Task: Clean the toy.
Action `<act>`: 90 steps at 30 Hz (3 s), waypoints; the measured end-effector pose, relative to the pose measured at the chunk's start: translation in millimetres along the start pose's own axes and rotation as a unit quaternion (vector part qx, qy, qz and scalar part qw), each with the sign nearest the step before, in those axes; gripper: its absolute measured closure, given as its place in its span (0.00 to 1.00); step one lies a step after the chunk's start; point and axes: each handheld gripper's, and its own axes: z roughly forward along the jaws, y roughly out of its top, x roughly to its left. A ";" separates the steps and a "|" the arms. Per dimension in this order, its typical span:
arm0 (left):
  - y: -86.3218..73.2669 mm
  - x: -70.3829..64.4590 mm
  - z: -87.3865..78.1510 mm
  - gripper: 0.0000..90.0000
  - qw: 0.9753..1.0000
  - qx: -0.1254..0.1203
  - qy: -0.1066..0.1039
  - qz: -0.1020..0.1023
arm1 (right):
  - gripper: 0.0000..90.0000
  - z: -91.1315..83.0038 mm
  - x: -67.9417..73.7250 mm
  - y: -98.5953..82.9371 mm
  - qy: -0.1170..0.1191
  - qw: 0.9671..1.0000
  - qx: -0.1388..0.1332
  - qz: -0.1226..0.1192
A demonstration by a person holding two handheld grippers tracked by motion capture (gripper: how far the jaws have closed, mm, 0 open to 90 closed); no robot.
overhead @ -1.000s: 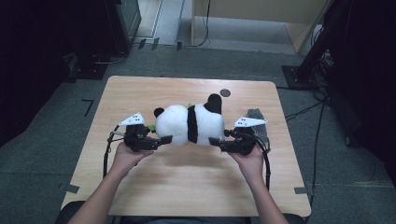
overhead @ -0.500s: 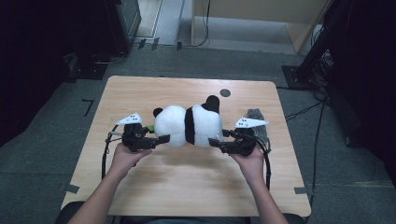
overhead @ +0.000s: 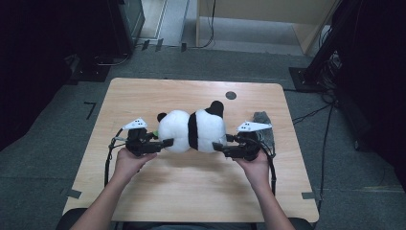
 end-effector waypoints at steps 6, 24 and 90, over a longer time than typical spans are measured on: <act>0.7 4.9 -0.5 0.44 0.999 0.000 -0.017 -0.036 | 0.47 -1.6 2.4 1.3 0.002 1.000 0.004 -0.006; -7.4 14.8 5.4 0.30 1.000 0.021 0.014 0.012 | 0.48 7.7 -10.9 -8.7 0.016 0.999 0.014 0.045; 8.7 22.7 12.1 0.32 0.995 -0.007 0.050 0.084 | 0.35 -52.0 -110.9 -23.5 -0.194 0.980 -0.022 0.029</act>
